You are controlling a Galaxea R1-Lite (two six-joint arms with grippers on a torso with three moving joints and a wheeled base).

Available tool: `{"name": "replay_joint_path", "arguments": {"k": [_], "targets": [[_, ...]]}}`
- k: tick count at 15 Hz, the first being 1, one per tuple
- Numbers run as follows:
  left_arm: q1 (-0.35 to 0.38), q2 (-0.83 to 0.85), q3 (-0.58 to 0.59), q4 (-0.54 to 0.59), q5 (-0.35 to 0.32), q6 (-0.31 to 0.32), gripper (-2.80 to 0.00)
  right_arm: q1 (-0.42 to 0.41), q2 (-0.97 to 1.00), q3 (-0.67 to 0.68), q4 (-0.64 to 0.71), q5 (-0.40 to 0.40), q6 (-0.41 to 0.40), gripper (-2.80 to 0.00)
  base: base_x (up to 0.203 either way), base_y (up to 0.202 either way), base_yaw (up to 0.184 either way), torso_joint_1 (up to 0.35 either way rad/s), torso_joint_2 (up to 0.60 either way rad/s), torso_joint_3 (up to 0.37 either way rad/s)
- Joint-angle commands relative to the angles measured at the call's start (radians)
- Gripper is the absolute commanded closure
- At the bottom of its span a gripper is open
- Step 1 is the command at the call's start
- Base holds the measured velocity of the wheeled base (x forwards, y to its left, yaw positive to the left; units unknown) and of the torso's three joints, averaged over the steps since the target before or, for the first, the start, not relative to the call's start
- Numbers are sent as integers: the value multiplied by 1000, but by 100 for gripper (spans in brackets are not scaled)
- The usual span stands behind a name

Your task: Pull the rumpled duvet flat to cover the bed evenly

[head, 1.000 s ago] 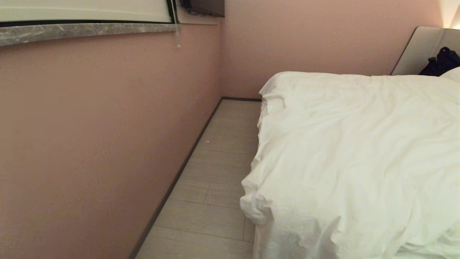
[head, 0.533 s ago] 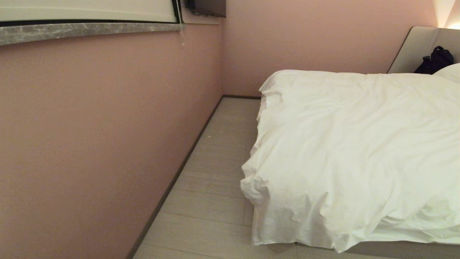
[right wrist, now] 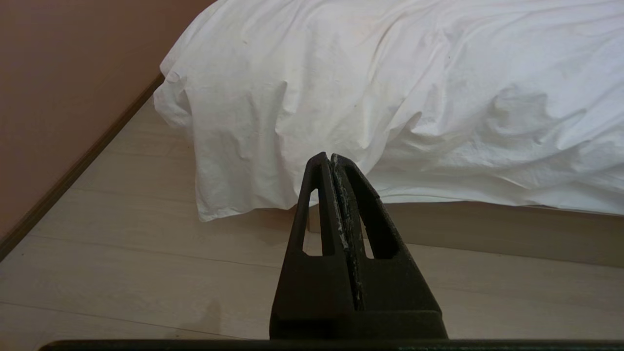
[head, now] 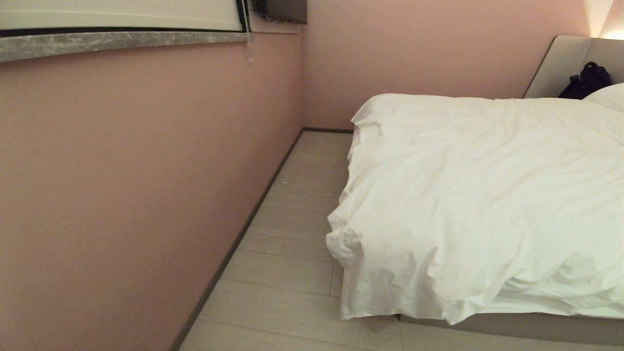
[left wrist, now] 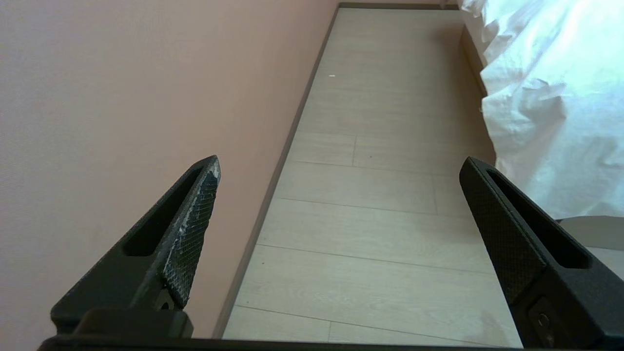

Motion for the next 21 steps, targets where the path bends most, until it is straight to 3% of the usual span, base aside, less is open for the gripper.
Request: {"name": "replay_joint_path", "arguments": {"k": [1,21], "targets": [[0,0,0,0,0,1,-280,0,1,0,1,0,0,0,0,0,0,0,0,0],[0,0,0,0,0,1,-280,0,1,0,1,0,0,0,0,0,0,0,0,0]]}}
